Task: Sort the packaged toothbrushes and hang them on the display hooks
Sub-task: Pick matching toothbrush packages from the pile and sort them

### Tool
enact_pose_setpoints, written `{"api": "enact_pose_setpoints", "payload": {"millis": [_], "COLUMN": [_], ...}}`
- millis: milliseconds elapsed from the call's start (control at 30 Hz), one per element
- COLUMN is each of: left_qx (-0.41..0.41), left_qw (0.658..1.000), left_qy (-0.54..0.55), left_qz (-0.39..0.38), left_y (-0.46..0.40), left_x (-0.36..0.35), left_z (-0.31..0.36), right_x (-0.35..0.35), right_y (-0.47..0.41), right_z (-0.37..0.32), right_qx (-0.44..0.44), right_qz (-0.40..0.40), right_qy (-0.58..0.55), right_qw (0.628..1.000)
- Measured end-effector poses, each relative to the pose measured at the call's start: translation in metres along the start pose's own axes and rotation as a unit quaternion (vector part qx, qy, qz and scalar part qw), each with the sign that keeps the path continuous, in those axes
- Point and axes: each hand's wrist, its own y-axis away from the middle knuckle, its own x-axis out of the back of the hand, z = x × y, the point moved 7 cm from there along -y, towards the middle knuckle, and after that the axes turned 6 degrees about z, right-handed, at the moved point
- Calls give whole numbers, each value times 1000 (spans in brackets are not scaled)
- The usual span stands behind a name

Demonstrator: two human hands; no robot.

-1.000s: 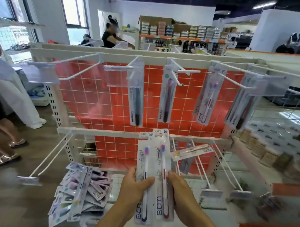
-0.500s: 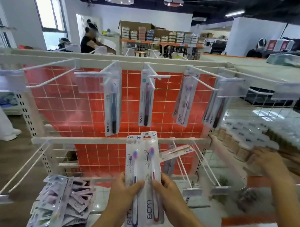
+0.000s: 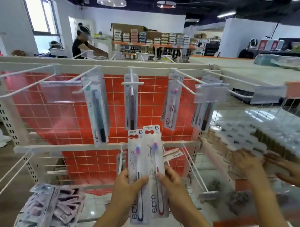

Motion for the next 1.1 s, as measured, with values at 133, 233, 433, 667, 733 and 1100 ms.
{"api": "enact_pose_setpoints", "payload": {"millis": [133, 233, 433, 667, 733, 1100], "left_qx": [-12, -23, -44, -44, -39, -19], "left_qw": [1000, 999, 999, 999, 999, 1000], "left_qy": [-9, -5, 18, 6, 0, -9], "left_qz": [-14, -25, -26, -6, -2, 3], "left_y": [-1, -2, -5, -17, -20, -30], "left_x": [-11, -20, -32, -33, -33, -46], "left_z": [10, 17, 29, 25, 22, 19], "right_x": [10, 16, 20, 44, 51, 65], "right_y": [-3, -6, -15, -36, -40, -40], "right_z": [-12, -20, -40, -75, -85, -96], "right_qx": [11, 24, 78, 150, 167, 262], "right_qz": [3, 3, 4, 44, 53, 64], "right_qy": [-7, -10, -4, -14, -35, -47], "right_qw": [1000, 1000, 997, 988, 984, 962]}}
